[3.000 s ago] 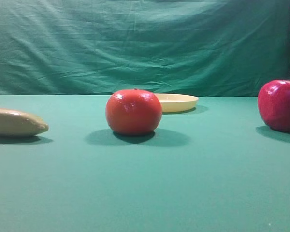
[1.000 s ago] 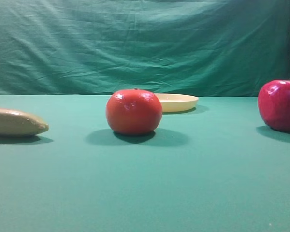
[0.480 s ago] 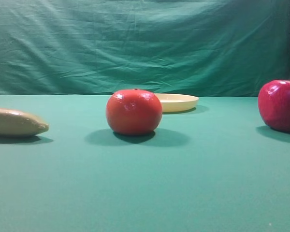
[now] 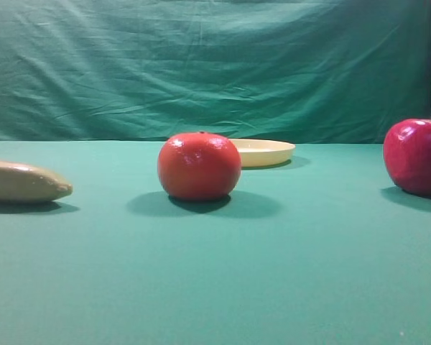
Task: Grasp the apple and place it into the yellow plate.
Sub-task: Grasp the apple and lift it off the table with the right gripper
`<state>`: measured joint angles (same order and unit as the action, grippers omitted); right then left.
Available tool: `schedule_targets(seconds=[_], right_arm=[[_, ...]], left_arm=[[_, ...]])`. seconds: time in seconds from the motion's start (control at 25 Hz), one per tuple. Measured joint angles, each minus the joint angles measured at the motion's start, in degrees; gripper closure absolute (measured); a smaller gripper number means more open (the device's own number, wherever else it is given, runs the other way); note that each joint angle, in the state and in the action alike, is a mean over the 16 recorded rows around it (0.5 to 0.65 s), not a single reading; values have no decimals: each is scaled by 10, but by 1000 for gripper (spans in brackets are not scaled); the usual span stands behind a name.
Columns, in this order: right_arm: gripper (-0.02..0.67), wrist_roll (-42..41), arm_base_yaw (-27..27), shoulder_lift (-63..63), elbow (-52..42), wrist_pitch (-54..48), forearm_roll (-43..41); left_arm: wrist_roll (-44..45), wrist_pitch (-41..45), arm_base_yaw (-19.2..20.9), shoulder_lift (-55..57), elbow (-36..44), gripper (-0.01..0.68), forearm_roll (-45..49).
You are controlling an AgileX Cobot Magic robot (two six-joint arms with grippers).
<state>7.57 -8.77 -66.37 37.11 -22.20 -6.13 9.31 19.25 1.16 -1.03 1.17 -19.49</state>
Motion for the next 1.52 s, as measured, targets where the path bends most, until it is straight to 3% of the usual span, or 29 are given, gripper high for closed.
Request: schedule_targets(seconds=[0.24, 0.72, 0.88, 1.08, 1.52], right_arm=[[525, -57, -57, -53, 40, -2, 9], [91, -73, -85, -163, 116, -10, 10], [-2, -64, -82, -202, 133, -14, 10], [-11, -49, -74, -249, 144, -17, 10], [104, -29, -62, -303, 171, -24, 12]], left_arm=[[0, 0, 0, 0, 0, 516, 0], [0, 0, 0, 0, 0, 516, 0], [0, 0, 0, 0, 0, 516, 0], [0, 0, 0, 0, 0, 516, 0], [0, 0, 0, 0, 0, 516, 0]])
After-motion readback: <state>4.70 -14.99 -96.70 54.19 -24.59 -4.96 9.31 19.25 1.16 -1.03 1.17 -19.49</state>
